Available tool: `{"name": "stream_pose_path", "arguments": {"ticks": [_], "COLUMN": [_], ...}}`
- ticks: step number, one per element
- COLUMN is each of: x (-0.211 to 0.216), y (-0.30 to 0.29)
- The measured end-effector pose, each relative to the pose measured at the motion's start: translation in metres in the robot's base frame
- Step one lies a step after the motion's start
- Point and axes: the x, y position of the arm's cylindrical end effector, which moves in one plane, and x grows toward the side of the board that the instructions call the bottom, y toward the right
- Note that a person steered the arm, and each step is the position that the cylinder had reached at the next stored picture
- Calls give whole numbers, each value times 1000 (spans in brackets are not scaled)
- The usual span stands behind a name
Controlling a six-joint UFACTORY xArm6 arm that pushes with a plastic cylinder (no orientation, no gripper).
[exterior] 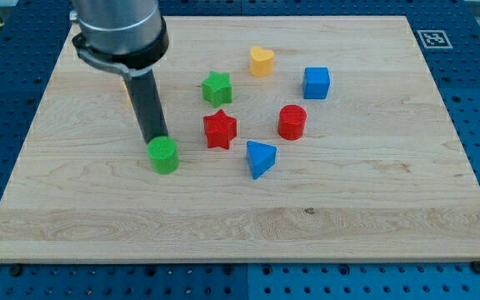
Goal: Push the green circle towards the blue traingle
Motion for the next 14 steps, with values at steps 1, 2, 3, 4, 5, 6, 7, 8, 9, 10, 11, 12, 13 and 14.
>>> {"name": "stream_pose_path", "arguments": {"ticks": [1,2,3,4,5,6,7,8,9,10,11,12,13,14], "x": [29,49,79,103,107,107,107,107,104,100,99,99,96,95], "y": [4,4,0,-2,0,-5,-4,4,4,4,4,4,15,40]}}
